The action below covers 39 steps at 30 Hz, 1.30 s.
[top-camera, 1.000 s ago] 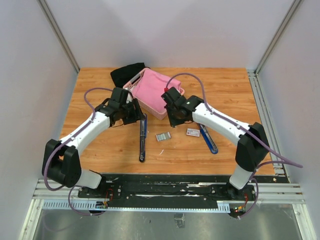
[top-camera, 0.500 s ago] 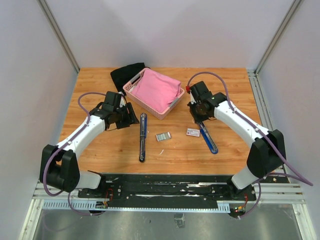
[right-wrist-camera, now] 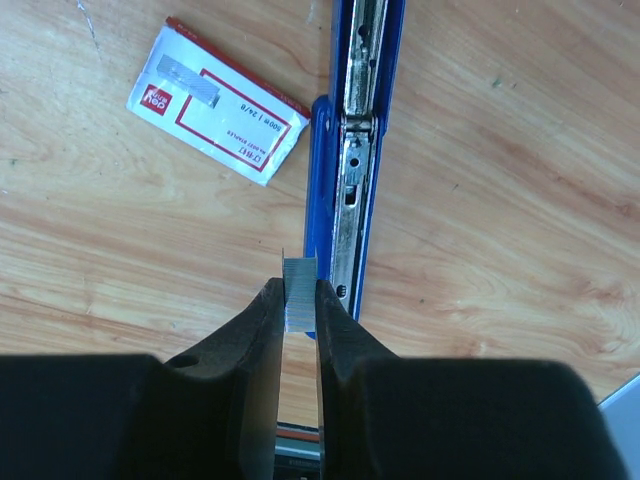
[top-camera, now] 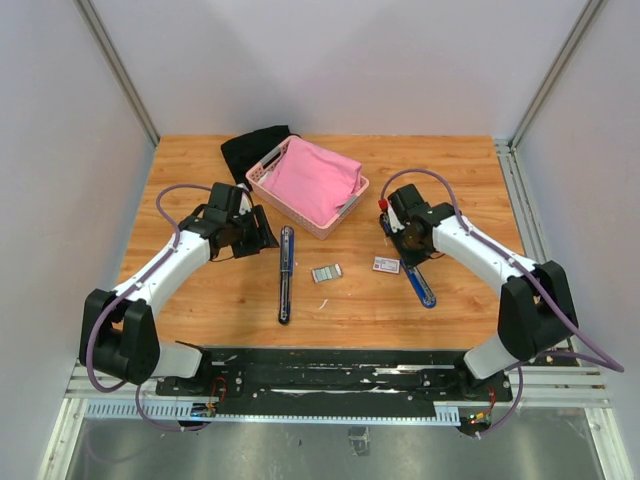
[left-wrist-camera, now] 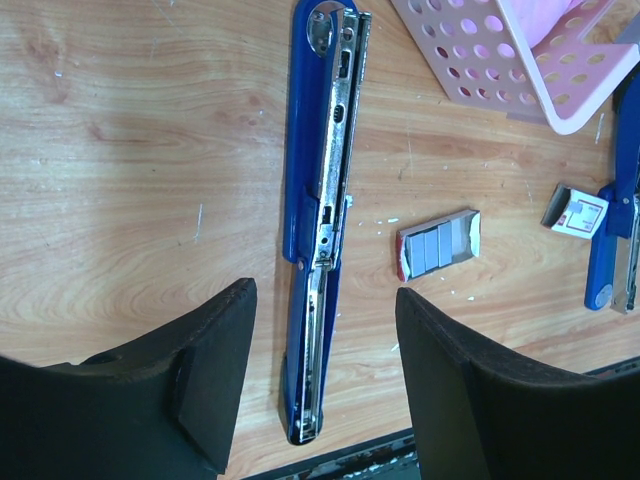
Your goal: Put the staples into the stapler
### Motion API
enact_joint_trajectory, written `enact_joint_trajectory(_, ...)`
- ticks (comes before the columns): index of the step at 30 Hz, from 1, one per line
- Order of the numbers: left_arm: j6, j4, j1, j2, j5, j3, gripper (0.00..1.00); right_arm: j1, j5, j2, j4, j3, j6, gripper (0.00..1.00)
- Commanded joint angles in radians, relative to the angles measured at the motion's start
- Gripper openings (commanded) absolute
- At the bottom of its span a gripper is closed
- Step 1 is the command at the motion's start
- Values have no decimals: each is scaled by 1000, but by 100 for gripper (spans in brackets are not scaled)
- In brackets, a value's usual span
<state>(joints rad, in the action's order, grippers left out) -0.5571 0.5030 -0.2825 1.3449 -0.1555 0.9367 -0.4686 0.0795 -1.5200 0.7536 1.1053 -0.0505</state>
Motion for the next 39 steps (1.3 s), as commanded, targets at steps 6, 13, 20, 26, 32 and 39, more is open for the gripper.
enact_joint_trajectory(6,8,-8,12,-23,-13,-8,63,39,45,-56,-58,-18,75,12)
enact_joint_trajectory(13,6,-9,13,-16,-18,-8,63,67,50,-63,-78,-33,97,12)
enact_joint_trajectory(20,3,-14,13,-3,-28,-6,63,79,23,-56,-99,-55,107,13)
enact_joint_trajectory(26,3,-16,13,-3,-29,-8,63,79,15,-62,-106,-67,107,13)
enact_joint_trajectory(32,4,-16,15,-3,-29,-13,63,79,17,-77,-109,-67,108,13)
enact_joint_trajectory(39,3,-17,14,-4,-30,-14,63,79,8,-83,-113,-72,110,13)
